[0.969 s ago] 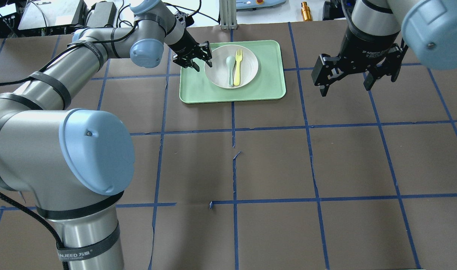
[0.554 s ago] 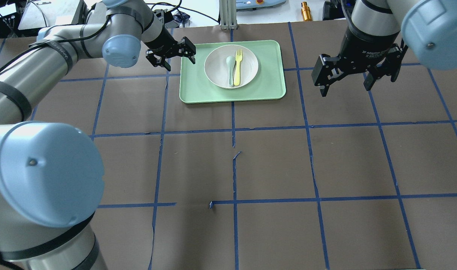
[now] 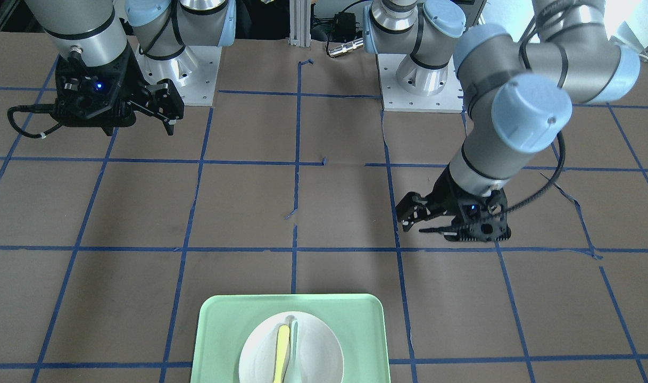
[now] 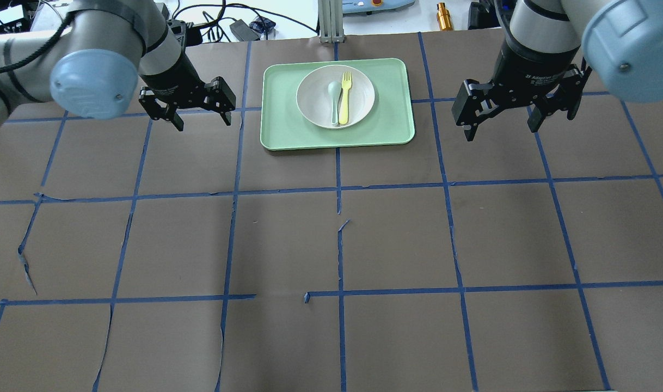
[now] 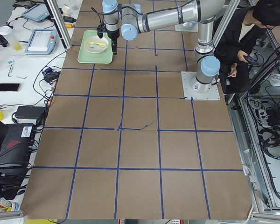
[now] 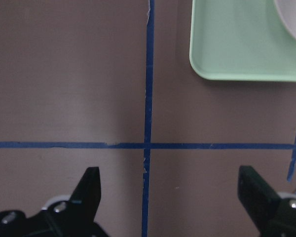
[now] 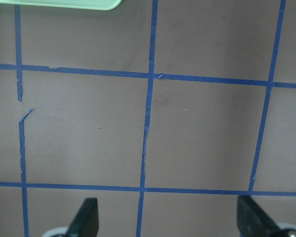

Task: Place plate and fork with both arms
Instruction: 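Open the left gripper and withdraw it from the plate, then reach the right gripper over the plate and grasp the yellow fork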

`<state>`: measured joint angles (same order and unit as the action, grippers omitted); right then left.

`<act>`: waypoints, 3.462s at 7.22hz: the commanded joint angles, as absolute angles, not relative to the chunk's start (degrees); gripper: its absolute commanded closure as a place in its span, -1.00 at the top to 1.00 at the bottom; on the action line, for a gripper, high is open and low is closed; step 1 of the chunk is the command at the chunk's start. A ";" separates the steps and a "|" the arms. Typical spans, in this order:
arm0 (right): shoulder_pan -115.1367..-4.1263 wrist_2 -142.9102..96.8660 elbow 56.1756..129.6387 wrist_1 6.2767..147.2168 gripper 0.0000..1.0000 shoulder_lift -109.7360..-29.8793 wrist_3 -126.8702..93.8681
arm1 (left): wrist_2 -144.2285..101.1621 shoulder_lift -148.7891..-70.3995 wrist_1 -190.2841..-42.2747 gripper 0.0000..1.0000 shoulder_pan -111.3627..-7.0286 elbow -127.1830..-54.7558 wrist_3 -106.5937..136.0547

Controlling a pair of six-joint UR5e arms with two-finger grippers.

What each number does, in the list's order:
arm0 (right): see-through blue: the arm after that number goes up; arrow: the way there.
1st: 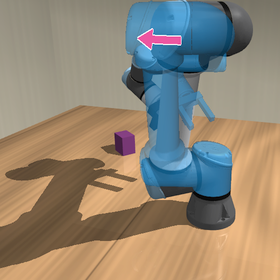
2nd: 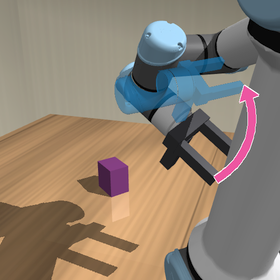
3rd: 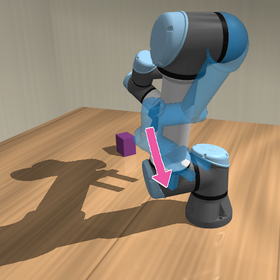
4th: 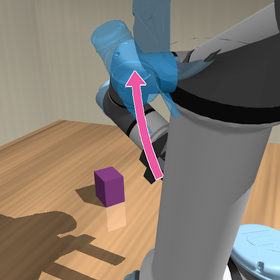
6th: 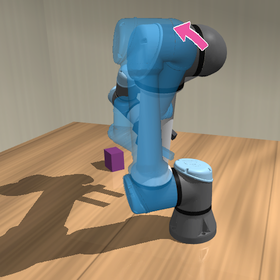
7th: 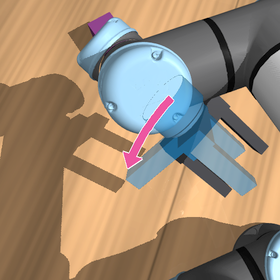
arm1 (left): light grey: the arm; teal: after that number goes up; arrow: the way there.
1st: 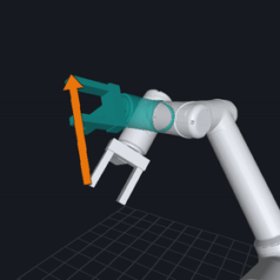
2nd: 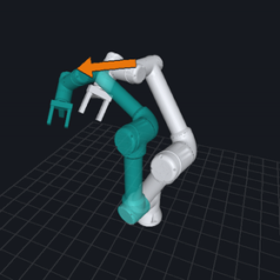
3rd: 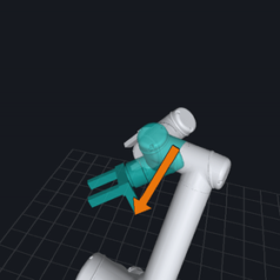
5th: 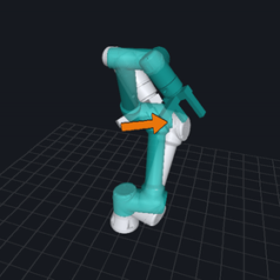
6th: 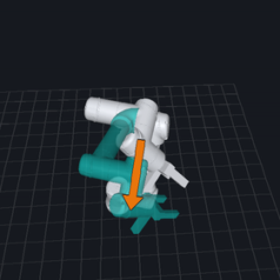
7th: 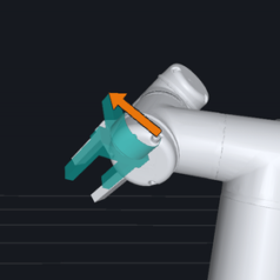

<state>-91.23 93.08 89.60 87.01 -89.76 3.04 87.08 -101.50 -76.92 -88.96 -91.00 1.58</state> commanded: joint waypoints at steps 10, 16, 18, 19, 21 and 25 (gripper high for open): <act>-97.88 92.47 80.67 109.51 1.00 -64.94 5.19 | 88.33 -88.50 -88.68 1.00 -89.82 -94.04 1.14; -101.69 85.78 55.75 113.99 0.84 -38.34 -5.62 | 89.21 -88.60 -87.28 1.00 -89.82 -96.23 1.14; -101.78 85.52 54.58 114.08 0.25 -37.35 -6.15 | 89.21 -88.77 -86.84 1.00 -89.82 -96.24 1.14; -102.30 85.43 54.67 114.08 0.20 -37.27 -8.33 | 89.21 -88.68 -86.84 1.00 -89.82 -96.24 1.14; -103.45 85.52 54.75 114.69 0.18 -36.39 -9.49 | 89.21 -88.59 -86.75 1.00 -89.82 -96.15 1.06; -103.45 86.22 55.11 115.40 0.02 -36.30 -9.40 | 89.12 -88.59 -86.75 1.00 -89.82 -96.07 0.97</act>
<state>-103.44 85.88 54.96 115.35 -36.42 -9.41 89.13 -88.60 -86.75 -89.82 -96.10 0.98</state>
